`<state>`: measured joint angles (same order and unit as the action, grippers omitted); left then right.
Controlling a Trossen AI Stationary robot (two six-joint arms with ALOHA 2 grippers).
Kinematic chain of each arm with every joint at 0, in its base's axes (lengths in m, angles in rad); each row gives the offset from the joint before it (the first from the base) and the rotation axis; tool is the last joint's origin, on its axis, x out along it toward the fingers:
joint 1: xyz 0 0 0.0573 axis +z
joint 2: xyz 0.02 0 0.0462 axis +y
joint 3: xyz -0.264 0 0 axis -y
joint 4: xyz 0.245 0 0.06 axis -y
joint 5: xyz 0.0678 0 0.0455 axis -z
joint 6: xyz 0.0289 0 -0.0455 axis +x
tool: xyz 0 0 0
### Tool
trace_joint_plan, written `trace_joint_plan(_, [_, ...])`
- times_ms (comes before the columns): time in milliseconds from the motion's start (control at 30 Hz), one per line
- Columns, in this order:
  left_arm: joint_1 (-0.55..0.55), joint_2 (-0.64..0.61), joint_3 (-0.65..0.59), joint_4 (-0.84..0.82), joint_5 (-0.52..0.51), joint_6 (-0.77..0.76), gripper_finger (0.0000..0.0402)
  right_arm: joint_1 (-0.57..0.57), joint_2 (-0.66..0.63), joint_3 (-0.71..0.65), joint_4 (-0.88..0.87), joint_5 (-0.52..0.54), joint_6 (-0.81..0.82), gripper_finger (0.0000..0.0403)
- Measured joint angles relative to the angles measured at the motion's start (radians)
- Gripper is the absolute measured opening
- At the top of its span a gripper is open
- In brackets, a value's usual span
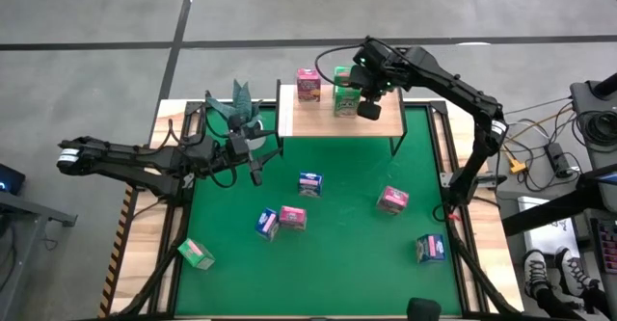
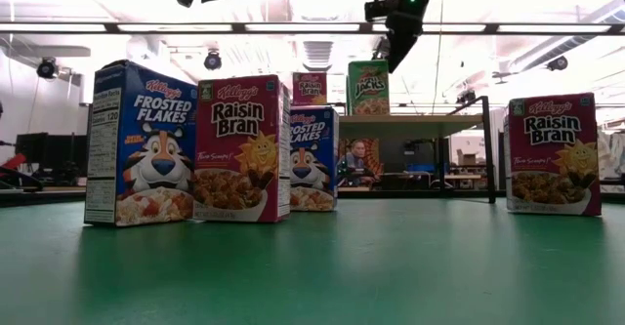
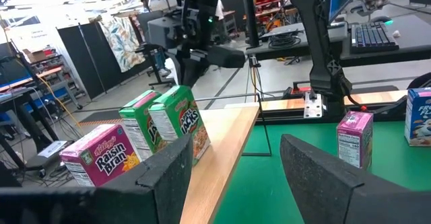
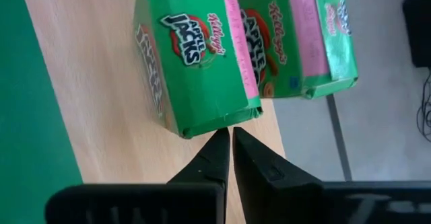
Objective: Stack cereal on shelf
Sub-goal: Put the right green cereal box aligned with the other green cereal box on the shelf, then put the bottom blue cereal box on the shelf
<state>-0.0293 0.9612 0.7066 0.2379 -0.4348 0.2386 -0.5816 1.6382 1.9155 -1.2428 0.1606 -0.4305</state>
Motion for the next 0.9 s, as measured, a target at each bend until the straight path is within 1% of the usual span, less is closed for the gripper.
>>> trace_joint_plan(667, [0.000,0.000,0.000,0.000,0.000,0.000,0.0207,0.001,-0.005,0.008,-0.005,-0.001,0.016,0.0009])
trace_joint_plan(800, [0.000,0.000,0.000,0.000,0.000,0.000,0.0207,0.014,-0.031,0.008,-0.014,-0.001,0.078,0.0009])
trace_joint_plan(900, [0.000,0.000,0.000,0.000,0.000,0.000,0.0207,0.049,-0.067,0.008,-0.049,-0.003,0.140,0.0009])
